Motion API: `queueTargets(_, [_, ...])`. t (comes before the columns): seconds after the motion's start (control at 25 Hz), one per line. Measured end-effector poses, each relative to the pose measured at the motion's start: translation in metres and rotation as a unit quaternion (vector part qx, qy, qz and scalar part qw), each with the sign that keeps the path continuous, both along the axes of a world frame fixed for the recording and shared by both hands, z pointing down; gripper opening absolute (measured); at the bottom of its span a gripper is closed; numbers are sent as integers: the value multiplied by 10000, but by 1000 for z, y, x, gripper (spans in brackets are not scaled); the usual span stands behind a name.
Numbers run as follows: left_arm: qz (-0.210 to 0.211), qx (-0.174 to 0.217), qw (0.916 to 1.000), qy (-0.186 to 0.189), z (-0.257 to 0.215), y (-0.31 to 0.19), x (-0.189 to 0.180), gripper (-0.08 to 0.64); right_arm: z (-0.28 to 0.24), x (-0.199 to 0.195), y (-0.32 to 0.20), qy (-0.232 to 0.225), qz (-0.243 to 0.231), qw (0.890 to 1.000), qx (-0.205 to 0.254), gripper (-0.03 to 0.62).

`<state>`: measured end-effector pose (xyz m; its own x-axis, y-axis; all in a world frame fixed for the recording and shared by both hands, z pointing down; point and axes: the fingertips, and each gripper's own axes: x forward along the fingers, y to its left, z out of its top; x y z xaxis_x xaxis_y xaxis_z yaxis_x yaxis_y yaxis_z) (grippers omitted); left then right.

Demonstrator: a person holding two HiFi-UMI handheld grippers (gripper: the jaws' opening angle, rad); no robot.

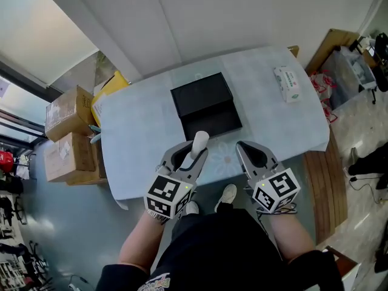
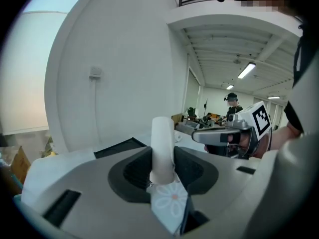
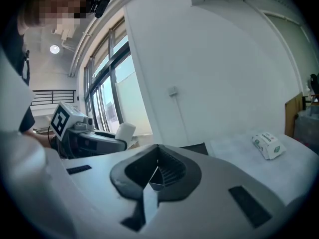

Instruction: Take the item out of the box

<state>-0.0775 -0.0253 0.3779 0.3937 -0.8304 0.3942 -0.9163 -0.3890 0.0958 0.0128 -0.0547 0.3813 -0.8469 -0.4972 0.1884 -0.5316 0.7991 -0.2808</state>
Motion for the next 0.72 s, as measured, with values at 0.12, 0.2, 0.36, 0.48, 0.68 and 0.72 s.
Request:
queueTargets(0.12, [-25,172,9996,216,-6,19,-11,136,-4,-13,11,40,46,10000,49,9])
queueTargets(0.2, [19,239,9993,290,-9,32,-19,137,-7,-23,21,59,106,9999,64,9])
queueTargets(0.36, [244,247,9985,422,-10,63,-35,137,-13,-43,48,77,236,9996,96,9])
queueTargets(0.48, [364,214,9980,464,-7,82,-46,137,-14,-56,67,88,324,9994,109,9])
queueTargets(0.68, [514,217,9971,523,-5,109,-63,137,-16,-72,102,236,378,9988,223,9])
queueTargets(0.72, [550,230,9968,536,-5,114,-65,137,-16,-74,108,273,399,9985,253,9])
